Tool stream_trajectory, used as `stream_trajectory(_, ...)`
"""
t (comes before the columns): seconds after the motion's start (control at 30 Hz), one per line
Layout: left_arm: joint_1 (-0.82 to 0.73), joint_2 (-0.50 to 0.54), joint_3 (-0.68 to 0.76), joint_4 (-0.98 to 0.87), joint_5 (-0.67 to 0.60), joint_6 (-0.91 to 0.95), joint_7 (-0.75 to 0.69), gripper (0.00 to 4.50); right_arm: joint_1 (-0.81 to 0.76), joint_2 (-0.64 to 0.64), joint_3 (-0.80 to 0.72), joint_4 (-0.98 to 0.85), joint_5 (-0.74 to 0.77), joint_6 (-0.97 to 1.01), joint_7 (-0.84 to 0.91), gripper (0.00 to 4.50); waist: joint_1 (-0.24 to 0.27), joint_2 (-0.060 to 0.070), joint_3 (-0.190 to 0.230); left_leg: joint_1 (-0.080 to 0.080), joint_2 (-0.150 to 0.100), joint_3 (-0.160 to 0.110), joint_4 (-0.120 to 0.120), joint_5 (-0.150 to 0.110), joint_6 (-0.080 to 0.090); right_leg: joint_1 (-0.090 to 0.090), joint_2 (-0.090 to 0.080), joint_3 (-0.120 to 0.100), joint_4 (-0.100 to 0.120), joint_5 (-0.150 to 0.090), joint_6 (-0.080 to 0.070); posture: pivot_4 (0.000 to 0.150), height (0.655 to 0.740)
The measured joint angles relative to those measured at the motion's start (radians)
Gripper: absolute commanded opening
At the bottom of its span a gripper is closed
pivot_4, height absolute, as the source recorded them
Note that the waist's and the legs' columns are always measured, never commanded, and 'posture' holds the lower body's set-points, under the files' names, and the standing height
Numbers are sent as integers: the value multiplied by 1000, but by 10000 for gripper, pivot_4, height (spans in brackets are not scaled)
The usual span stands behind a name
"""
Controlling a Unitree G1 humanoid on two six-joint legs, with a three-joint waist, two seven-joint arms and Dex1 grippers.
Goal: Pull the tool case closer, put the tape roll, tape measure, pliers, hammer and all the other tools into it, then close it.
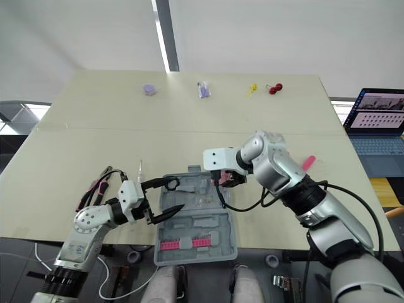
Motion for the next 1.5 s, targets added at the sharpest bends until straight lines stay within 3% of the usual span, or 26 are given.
stream_trajectory(1.5,0,-7,16,5,14,-9,35,45000,-11,130,71,218,-188,-190,-76,29672,-17,-1,0,0,0,1,-6,0,-1,-1,0,0,-5,4,8,1500,7400)
